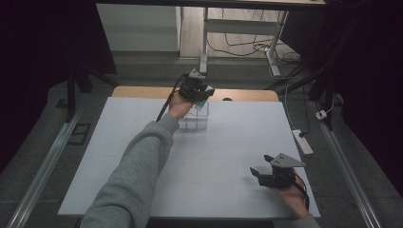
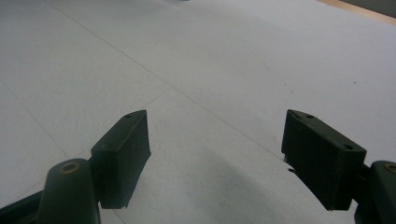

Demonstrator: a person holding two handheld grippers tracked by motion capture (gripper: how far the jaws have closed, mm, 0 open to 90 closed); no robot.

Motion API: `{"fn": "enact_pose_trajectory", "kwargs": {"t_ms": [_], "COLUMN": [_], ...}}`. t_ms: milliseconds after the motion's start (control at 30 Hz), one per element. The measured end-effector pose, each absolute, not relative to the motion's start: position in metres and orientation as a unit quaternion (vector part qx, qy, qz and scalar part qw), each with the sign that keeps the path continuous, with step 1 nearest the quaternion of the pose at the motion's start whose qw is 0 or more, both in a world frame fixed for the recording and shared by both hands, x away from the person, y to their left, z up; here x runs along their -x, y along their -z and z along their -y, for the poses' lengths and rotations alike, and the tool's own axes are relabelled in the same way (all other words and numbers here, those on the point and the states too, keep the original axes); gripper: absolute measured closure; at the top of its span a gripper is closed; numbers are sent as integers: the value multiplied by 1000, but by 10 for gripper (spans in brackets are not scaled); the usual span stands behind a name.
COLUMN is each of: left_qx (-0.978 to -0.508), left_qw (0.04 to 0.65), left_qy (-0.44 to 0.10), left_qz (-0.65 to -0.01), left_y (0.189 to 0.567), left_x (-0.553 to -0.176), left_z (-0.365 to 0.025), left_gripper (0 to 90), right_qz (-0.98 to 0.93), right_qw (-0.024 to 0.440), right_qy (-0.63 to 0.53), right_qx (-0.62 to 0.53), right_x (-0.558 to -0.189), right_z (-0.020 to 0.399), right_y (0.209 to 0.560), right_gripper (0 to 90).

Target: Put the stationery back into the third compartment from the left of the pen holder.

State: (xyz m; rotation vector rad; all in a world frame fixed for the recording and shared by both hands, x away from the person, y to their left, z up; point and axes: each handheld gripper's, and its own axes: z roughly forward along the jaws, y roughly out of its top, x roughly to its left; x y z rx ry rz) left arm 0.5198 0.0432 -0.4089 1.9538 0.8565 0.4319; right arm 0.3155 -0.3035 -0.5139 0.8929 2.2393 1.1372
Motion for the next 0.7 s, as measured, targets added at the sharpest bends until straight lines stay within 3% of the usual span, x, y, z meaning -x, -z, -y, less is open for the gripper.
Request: {"fn": "enact_pose_trajectory", "kwargs": {"t_ms": [700], "left_qx": [-804], "left_qw": [450], "left_qy": [-177], "left_qz": [-345], "left_y": [419], "left_x": [-522], "left_z": [-35], "left_gripper": [643], "right_qz": [-820], "right_qw": [231], "right_qy": [-412], "right_qx": [-324], "right_x": [-315], "right_z": [303], "right_y": [514], "right_gripper": [227]}}
